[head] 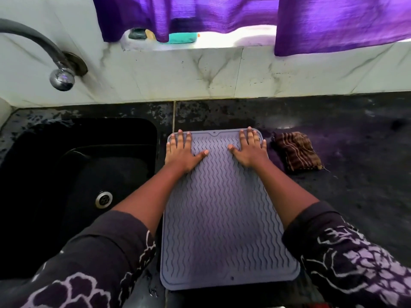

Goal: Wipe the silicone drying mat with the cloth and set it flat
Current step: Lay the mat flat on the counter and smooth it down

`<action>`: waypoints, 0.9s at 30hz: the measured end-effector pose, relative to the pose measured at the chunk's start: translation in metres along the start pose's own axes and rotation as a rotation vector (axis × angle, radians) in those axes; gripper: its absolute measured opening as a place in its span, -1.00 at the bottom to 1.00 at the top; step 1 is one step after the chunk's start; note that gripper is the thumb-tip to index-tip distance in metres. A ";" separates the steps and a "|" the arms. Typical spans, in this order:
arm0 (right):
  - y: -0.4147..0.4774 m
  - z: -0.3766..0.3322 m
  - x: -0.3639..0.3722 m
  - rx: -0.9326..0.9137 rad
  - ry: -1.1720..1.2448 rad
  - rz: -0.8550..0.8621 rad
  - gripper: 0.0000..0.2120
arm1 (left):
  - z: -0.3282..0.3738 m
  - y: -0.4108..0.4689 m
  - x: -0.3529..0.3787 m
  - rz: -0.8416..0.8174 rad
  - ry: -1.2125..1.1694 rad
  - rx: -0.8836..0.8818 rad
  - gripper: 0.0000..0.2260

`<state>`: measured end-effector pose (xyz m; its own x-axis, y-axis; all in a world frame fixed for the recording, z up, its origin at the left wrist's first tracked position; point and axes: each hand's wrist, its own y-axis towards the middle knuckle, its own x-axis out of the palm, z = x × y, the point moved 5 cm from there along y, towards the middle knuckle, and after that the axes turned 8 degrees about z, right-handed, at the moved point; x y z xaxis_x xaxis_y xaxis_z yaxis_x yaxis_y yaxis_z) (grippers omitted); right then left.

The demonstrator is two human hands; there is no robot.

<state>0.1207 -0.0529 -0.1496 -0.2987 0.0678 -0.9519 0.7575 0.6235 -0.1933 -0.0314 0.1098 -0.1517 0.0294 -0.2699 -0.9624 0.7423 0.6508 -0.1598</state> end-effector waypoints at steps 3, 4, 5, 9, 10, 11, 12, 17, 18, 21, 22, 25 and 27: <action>-0.001 -0.002 -0.006 0.026 -0.020 -0.096 -0.26 | 0.002 -0.003 -0.006 -0.064 -0.009 -0.001 -0.11; -0.005 -0.004 -0.012 0.024 -0.014 -0.123 -0.26 | 0.003 -0.005 -0.011 -0.091 -0.022 -0.005 -0.11; -0.012 -0.006 -0.018 0.014 0.003 -0.122 -0.27 | 0.006 -0.009 -0.016 -0.106 -0.027 0.003 -0.10; -0.080 -0.012 -0.027 -0.117 0.024 -0.026 -0.29 | 0.019 -0.065 -0.022 -0.109 -0.015 0.152 -0.08; -0.109 -0.010 -0.016 -0.147 0.008 -0.041 -0.27 | 0.019 -0.091 -0.013 -0.136 -0.027 0.173 -0.07; -0.140 -0.006 -0.004 -0.156 -0.009 -0.076 -0.23 | 0.019 -0.120 -0.003 -0.169 -0.034 0.178 -0.05; -0.168 -0.002 0.008 -0.145 -0.028 -0.122 -0.19 | 0.018 -0.146 0.007 -0.202 -0.035 0.172 -0.04; -0.224 0.008 0.037 -0.028 -0.030 -0.278 -0.05 | 0.018 -0.207 0.029 -0.281 -0.008 0.120 0.02; -0.224 0.008 0.039 -0.027 -0.036 -0.290 -0.04 | 0.017 -0.209 0.030 -0.293 0.000 0.126 0.03; -0.222 0.010 0.043 -0.040 -0.030 -0.321 -0.01 | 0.015 -0.207 0.033 -0.351 -0.021 0.127 0.04; -0.221 0.010 0.043 -0.042 -0.020 -0.329 -0.01 | 0.016 -0.206 0.034 -0.371 -0.033 0.128 0.04; -0.221 0.008 0.037 -0.055 -0.006 -0.301 -0.02 | 0.018 -0.208 0.029 -0.354 -0.075 0.128 0.03; -0.231 0.008 0.033 -0.066 0.004 -0.253 -0.05 | 0.017 -0.215 0.027 -0.299 -0.106 0.098 0.02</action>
<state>-0.0597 -0.2009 -0.1382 -0.4767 -0.0939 -0.8740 0.6188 0.6704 -0.4095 -0.1787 -0.0501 -0.1398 -0.1339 -0.5146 -0.8469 0.7892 0.4615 -0.4051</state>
